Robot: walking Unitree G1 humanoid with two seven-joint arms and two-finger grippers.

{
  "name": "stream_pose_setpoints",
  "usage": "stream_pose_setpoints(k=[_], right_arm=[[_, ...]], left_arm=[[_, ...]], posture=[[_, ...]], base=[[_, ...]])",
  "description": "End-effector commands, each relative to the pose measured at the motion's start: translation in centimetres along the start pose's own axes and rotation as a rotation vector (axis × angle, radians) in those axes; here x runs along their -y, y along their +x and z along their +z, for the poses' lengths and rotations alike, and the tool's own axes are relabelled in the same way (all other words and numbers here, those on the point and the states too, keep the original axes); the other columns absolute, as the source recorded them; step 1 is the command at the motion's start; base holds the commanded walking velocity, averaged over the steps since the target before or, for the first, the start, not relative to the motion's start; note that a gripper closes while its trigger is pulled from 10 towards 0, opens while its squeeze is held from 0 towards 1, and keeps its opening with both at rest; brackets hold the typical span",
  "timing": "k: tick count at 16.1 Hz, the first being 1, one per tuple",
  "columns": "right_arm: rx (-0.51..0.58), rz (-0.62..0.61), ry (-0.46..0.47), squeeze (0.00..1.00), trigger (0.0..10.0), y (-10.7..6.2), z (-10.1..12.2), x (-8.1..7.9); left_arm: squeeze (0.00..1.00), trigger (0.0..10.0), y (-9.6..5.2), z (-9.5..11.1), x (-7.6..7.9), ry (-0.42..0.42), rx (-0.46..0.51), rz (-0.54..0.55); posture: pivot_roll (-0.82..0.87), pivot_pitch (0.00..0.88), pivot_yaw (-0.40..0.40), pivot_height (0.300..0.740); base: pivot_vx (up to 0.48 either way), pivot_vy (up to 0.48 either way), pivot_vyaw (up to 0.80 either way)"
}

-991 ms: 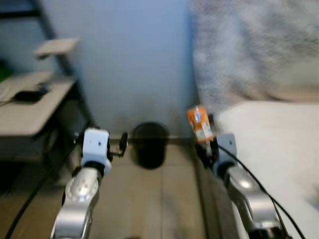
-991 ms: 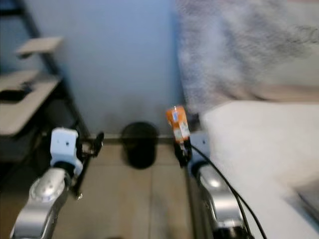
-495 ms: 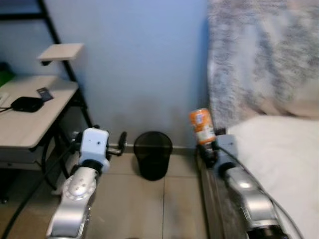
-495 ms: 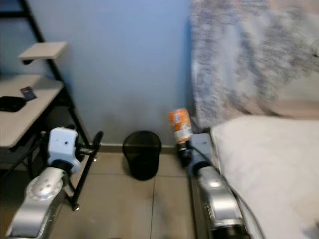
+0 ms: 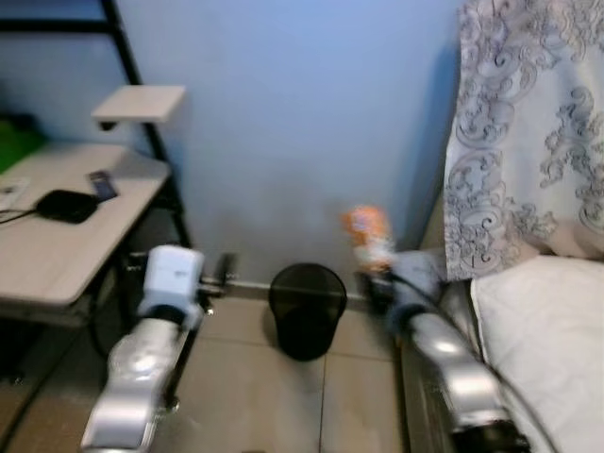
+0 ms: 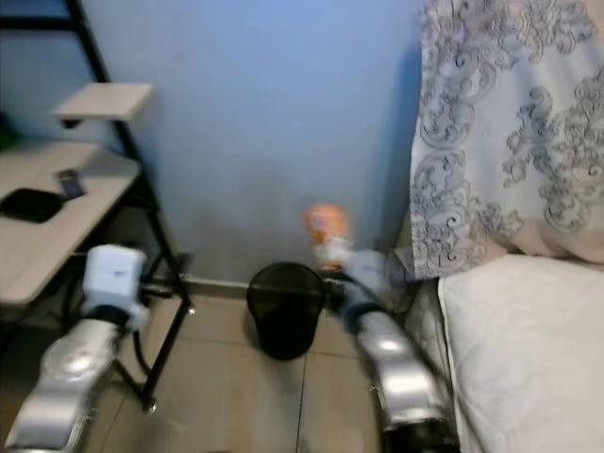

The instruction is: Clean up the room

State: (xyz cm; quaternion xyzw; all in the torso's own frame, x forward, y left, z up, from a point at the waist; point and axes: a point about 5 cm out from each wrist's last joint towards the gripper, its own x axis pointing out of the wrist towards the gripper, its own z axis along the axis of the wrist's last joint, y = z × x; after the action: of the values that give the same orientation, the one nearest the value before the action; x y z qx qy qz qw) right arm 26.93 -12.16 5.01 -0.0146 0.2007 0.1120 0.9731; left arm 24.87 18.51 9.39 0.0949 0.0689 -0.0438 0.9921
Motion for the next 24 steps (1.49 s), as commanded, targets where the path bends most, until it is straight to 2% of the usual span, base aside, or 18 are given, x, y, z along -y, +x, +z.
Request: stream_pose_setpoints(k=[1, 8, 12, 16, 17, 19, 21, 22, 24], right_arm=[[0.010, -0.047, -0.014, 0.00, 10.0, -0.2, 0.2, 1.3], [0.021, -0.055, -0.029, 0.00, 10.0, 0.1, 0.5, 1.5], [-0.009, -0.042, -0.084, 0.00, 10.0, 0.2, 0.2, 1.6], [-0.082, -0.012, -0.151, 0.00, 10.0, 0.4, -0.8, 1.8], [-0.148, 0.034, -0.220, 0.00, 10.0, 0.7, -1.7, 1.8], [-0.233, 0.113, -0.340, 0.00, 10.0, 1.6, -3.4, 1.4], [-0.265, 0.142, -0.402, 0.00, 10.0, 2.6, -4.0, 0.7], [-0.270, 0.150, -0.414, 0.00, 10.0, 2.8, -4.1, 0.5], [-0.274, 0.169, -0.425, 0.00, 10.0, 4.0, -3.9, -0.7]], left_arm=[[0.00, 10.0, 0.3, 0.6, 0.6, 0.002, 0.026, -0.029], [0.00, 10.0, 0.7, 0.7, 0.7, 0.001, 0.028, -0.041], [0.00, 10.0, 0.9, 0.7, 0.7, 0.007, 0.025, -0.050], [0.00, 10.0, 0.8, 0.5, 0.8, 0.015, 0.014, -0.065], [0.00, 10.0, 0.8, 0.1, 0.9, 0.053, -0.007, -0.101], [0.00, 10.0, 0.7, -0.9, 1.6, 0.180, -0.063, -0.247], [0.00, 10.0, 0.3, -1.6, 1.9, 0.245, -0.100, -0.407], [0.00, 10.0, 0.2, -1.8, 1.9, 0.268, -0.112, -0.440], [0.00, 10.0, -0.3, -2.8, 1.8, 0.376, -0.183, -0.606]], posture=[[0.09, 0.000, 0.050, 0.740], [0.08, 0.000, 0.051, 0.740], [0.09, 0.000, 0.047, 0.740], [0.09, 0.000, 0.042, 0.740], [0.09, 0.000, 0.042, 0.740], [0.08, 0.000, 0.045, 0.740], [0.08, 0.000, 0.043, 0.740], [0.09, 0.000, 0.038, 0.740], [0.10, 0.000, 0.022, 0.740]], base=[[0.409, 0.000, 0.00], [0.404, 0.000, 0.00], [0.407, 0.000, 0.00], [0.405, 0.000, 0.00], [0.337, 0.000, 0.00], [0.000, 0.000, 0.00], [0.000, 0.000, 0.00], [0.000, 0.000, 0.00], [0.000, 0.000, 0.00]])
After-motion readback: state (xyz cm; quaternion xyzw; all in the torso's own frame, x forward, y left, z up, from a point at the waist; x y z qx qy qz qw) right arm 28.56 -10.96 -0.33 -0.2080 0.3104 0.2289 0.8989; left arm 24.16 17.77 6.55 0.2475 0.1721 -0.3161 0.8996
